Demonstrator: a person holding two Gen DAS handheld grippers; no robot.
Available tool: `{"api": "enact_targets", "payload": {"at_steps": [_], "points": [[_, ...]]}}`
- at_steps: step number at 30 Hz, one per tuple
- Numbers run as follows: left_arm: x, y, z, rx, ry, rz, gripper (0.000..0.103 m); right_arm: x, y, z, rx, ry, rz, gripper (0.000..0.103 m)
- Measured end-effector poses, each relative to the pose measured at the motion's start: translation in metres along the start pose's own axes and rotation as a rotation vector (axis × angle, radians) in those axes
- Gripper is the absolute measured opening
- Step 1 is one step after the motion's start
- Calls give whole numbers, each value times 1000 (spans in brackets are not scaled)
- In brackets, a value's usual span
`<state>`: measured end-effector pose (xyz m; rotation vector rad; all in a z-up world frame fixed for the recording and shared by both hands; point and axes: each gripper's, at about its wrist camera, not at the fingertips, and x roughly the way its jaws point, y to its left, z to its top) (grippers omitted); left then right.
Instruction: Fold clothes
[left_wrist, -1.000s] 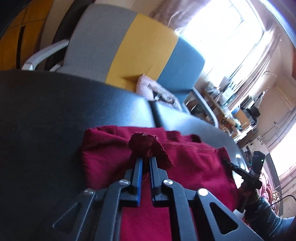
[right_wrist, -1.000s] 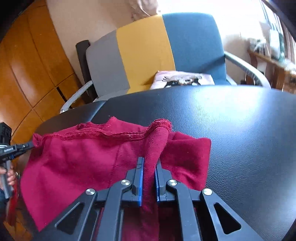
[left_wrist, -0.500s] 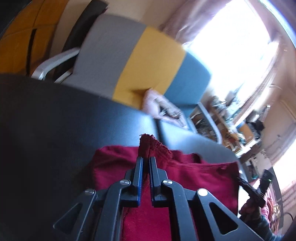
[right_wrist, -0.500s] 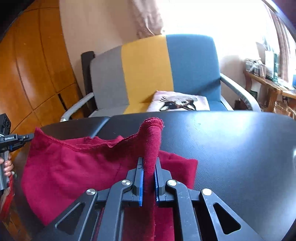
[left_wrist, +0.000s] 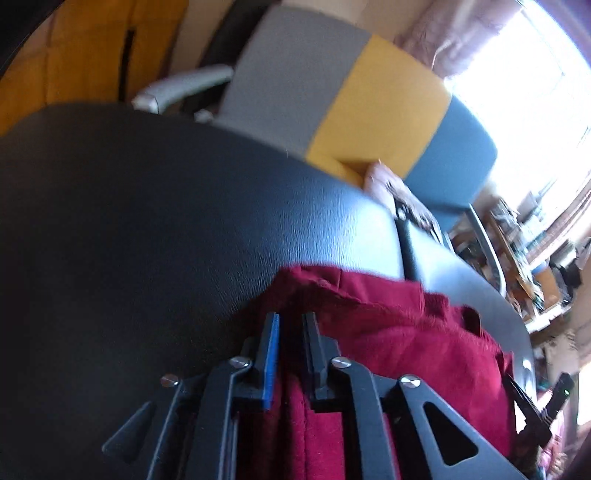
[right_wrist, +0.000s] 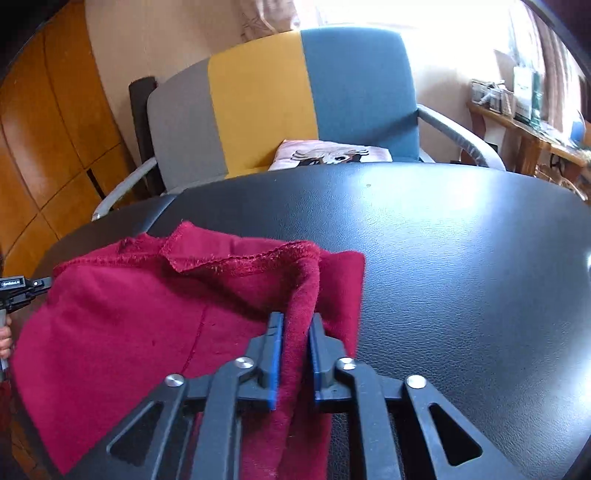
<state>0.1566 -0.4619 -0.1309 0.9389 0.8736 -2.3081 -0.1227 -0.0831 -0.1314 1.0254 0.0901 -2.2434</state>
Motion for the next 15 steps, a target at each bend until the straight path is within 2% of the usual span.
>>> {"api": "enact_targets", "payload": {"at_steps": [1, 3, 6, 8, 11, 13, 15], "points": [[-8, -4, 0, 5, -31, -1, 17, -3, -2, 1, 16, -1, 3, 31], [-24, -14, 0, 28, -95, -5, 19, -13, -5, 4, 38, -27, -7, 45], [-36, -32, -9, 96, -143, -44, 21, -34, 1, 11, 20, -89, -26, 45], [-28, -45, -20, 149, -104, -70, 21, -46, 11, 16, -3, -113, -18, 45], [-14, -61, -43, 210, -35, -102, 21, -51, 38, 25, -64, -111, 71, 49], [-6, -68, -62, 238, 5, -106, 21, -43, 70, 29, -146, -88, 148, 59], [4, -67, -78, 245, 49, -104, 21, -33, 102, 31, -236, -60, 208, 61]]}}
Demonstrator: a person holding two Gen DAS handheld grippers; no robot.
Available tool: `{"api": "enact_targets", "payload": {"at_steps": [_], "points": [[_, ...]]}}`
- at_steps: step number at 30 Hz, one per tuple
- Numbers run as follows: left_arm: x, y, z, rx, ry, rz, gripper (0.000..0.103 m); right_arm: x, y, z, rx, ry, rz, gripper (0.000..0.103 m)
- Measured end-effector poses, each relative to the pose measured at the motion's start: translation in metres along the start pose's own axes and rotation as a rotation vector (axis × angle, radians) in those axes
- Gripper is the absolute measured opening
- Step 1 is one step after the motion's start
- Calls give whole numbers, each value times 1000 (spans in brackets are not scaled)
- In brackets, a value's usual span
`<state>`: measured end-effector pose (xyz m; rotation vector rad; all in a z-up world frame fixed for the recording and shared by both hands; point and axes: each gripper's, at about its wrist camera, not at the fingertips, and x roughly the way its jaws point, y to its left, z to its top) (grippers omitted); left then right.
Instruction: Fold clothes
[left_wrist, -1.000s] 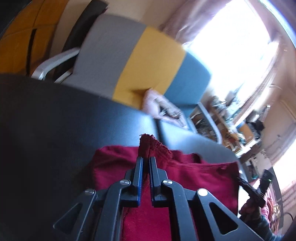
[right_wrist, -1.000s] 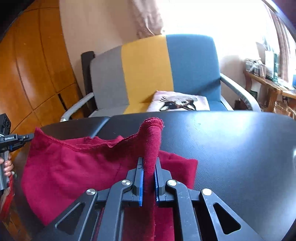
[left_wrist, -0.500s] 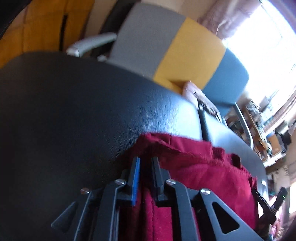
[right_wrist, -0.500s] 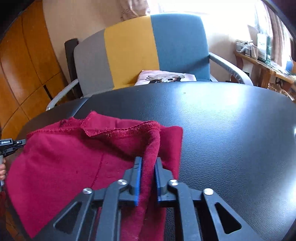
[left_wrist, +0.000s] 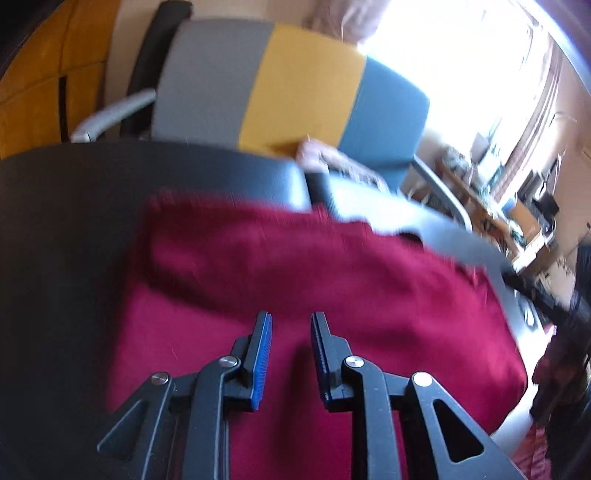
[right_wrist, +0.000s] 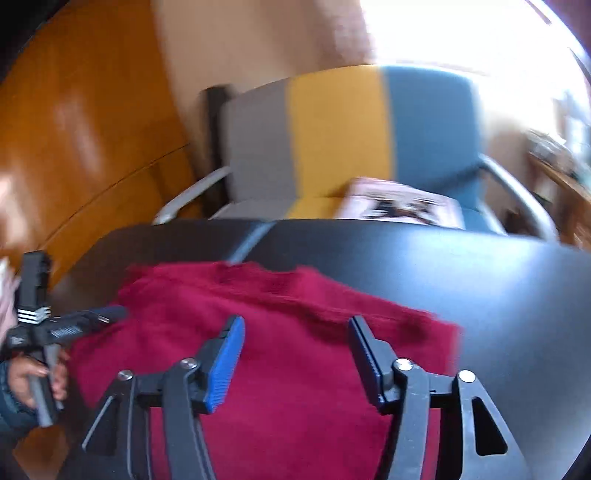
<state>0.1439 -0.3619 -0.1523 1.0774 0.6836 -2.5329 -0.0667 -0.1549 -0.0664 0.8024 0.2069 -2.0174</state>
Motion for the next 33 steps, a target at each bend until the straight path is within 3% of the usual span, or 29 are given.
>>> {"api": "enact_targets", "payload": {"at_steps": [2, 6, 8, 12, 15, 19, 23, 26, 33], "points": [[-2, 3, -15, 1, -50, 1, 22, 24, 25, 2, -98, 42, 31, 62], [-7, 18, -27, -88, -47, -60, 22, 80, 65, -11, -279, 147, 36, 66], [-11, 20, -33, -81, -43, -56, 22, 94, 64, -26, -273, 150, 38, 68], [-31, 22, -52, -92, -40, -78, 21, 76, 46, -36, -129, 150, 146, 69], [-54, 27, -67, -130, -48, -104, 21, 66, 50, -47, -127, 148, 142, 69], [-110, 58, -83, -183, -109, -132, 28, 62, 52, -51, -117, 142, 137, 71], [-147, 101, -103, -237, -115, -151, 36, 59, 51, -53, -121, 145, 139, 73], [-152, 124, -112, -292, -103, -218, 49, 58, 54, -53, -136, 146, 127, 74], [-117, 126, -95, -280, -23, -332, 49, 56, 55, -55, -152, 150, 117, 77]]}}
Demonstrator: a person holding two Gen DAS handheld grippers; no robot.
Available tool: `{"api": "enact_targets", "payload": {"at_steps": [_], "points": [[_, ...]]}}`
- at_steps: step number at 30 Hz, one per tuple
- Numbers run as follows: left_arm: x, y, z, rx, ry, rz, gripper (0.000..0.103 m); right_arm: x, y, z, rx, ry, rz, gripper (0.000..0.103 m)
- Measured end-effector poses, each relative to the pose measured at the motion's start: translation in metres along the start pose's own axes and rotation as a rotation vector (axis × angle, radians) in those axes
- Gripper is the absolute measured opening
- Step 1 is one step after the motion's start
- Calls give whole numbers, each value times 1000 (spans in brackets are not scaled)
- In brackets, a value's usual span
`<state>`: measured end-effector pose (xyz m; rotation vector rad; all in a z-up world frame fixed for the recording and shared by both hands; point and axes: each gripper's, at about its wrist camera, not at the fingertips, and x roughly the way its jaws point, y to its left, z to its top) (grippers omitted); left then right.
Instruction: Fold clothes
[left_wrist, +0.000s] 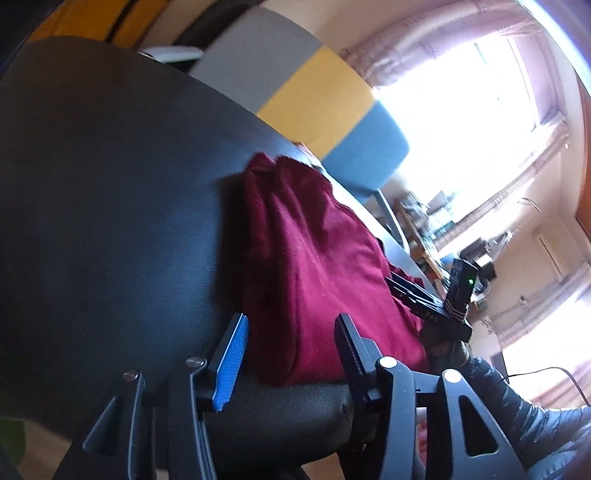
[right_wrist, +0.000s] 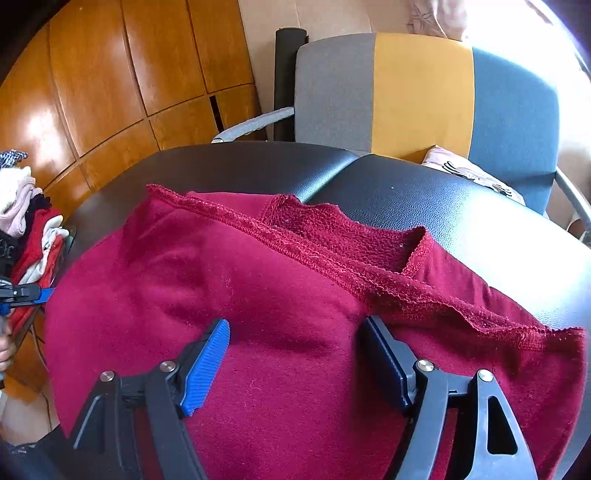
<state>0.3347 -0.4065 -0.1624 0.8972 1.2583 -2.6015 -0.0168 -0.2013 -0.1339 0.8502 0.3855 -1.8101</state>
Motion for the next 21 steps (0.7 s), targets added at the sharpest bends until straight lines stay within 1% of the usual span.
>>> {"api": "enact_targets", "payload": {"at_steps": [1, 3, 4, 5, 6, 7, 8, 9, 11, 13, 14, 15, 18, 20, 21], "points": [[17, -7, 2, 5, 14, -12, 49, 1, 0, 1, 0, 1, 2, 77], [25, -10, 5, 23, 41, -36, 47, 1, -1, 1, 2, 2, 5, 78], [28, -12, 6, 31, 53, -47, 41, 1, -1, 1, 2, 3, 5, 78], [31, -14, 7, 44, 71, -71, 29, 2, -1, 1, 2, 3, 6, 78], [30, -17, 6, 61, 78, -74, 24, 2, -1, 1, 1, 3, 5, 78], [29, -19, 5, 77, 86, -77, 12, 2, -1, 1, 1, 4, 5, 79], [28, -22, 4, 93, 94, -81, 10, 2, -1, 1, 0, 4, 3, 79], [22, -23, 1, 107, 102, -85, 9, 2, 0, 1, -2, 4, 2, 79], [17, -24, -7, 153, 133, -40, 8, 2, 1, 1, -6, 4, 0, 79], [19, -19, -20, 173, 183, 14, 8, 2, 0, 1, -9, 4, 6, 81], [21, -15, -25, 165, 188, 17, 8, 3, 0, 1, -10, 4, 10, 82], [23, -11, -29, 157, 191, 19, 8, 3, 0, 1, -11, 4, 14, 82], [25, -11, -30, 121, 169, 22, 8, 3, 0, 1, -14, 4, 17, 83], [24, -13, -28, 95, 165, 26, 11, 3, 0, 1, -15, 4, 16, 83], [21, -14, -23, 76, 145, 21, 12, 3, 0, 1, -16, 4, 15, 83]]}}
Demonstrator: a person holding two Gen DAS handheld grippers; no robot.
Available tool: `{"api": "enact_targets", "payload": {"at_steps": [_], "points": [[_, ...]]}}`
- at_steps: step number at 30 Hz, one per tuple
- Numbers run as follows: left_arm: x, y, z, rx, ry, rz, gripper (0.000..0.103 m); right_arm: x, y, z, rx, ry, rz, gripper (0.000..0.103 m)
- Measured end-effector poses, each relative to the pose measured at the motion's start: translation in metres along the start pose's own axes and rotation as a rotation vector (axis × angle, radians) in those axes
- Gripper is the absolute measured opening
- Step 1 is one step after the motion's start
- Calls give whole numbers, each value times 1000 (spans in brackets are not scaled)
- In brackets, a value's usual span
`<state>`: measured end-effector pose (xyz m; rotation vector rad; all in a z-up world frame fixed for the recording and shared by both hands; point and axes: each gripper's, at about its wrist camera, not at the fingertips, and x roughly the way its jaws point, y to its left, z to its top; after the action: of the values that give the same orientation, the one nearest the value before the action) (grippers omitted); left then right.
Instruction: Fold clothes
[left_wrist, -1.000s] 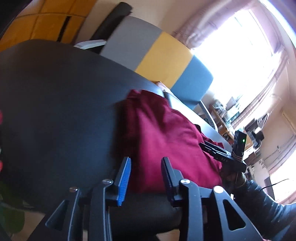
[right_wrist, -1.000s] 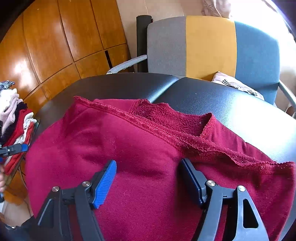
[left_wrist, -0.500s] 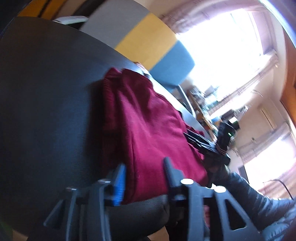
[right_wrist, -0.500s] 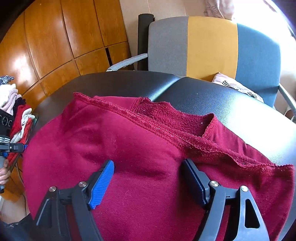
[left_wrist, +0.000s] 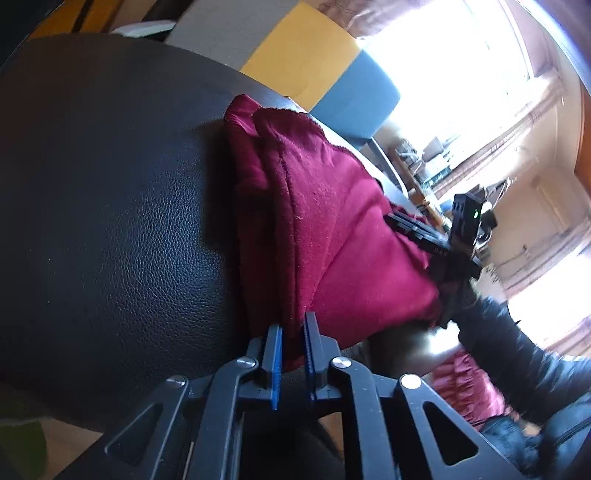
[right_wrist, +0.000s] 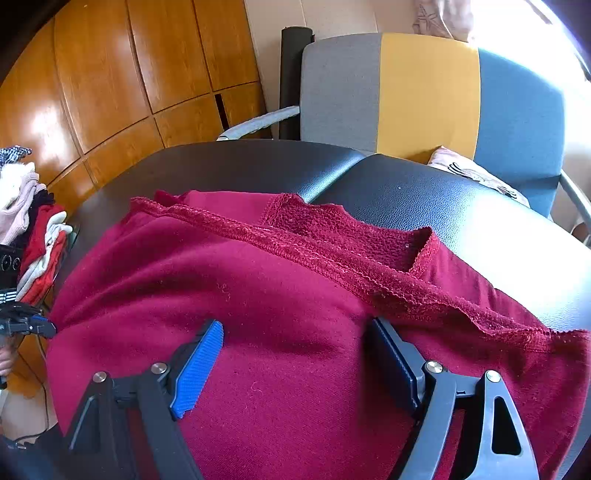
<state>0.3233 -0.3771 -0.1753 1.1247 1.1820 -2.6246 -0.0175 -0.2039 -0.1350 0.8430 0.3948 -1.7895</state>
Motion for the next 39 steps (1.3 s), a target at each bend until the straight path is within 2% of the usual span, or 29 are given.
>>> {"api": "enact_targets", "payload": {"at_steps": [1, 4, 6, 13, 16, 17, 22, 24, 25, 27, 32, 33, 36, 39], "points": [[-4, -1, 4, -19, -20, -5, 18, 0, 0, 0, -2, 0, -1, 83], [-18, 2, 24, -74, -109, -29, 28, 1, 1, 0, -7, 0, -7, 84], [-16, 1, 42, -74, -135, -15, 29, 1, 2, 0, -11, -1, -11, 84], [27, -4, 109, -24, -115, 75, 30, 0, 1, -1, -8, -4, 0, 85], [50, -10, 128, 13, -82, 100, 39, 0, -2, -1, -5, -5, 10, 86], [57, -12, 133, 25, -66, 108, 40, 0, -2, -1, -4, -5, 15, 87], [81, -8, 147, 42, 27, 97, 37, -1, -3, -1, 4, -9, 30, 88], [79, -12, 154, 55, 10, 110, 15, -1, -3, -1, 3, -9, 31, 88], [70, -19, 155, 80, -46, 109, 7, -1, -1, -1, -5, -8, 18, 88], [57, -31, 157, 116, -129, 105, 6, -1, 4, -1, -21, -8, -6, 88], [77, -22, 155, 151, -89, 309, 6, 1, 10, -1, -47, 2, -35, 90], [89, -15, 154, 140, -52, 335, 6, 1, 10, -1, -47, 2, -34, 91], [98, -7, 149, 107, -70, 348, 8, 2, 9, -2, -48, 2, -33, 91], [92, -7, 155, 65, -87, 375, 15, 3, 7, -1, -38, 2, -19, 92]]}}
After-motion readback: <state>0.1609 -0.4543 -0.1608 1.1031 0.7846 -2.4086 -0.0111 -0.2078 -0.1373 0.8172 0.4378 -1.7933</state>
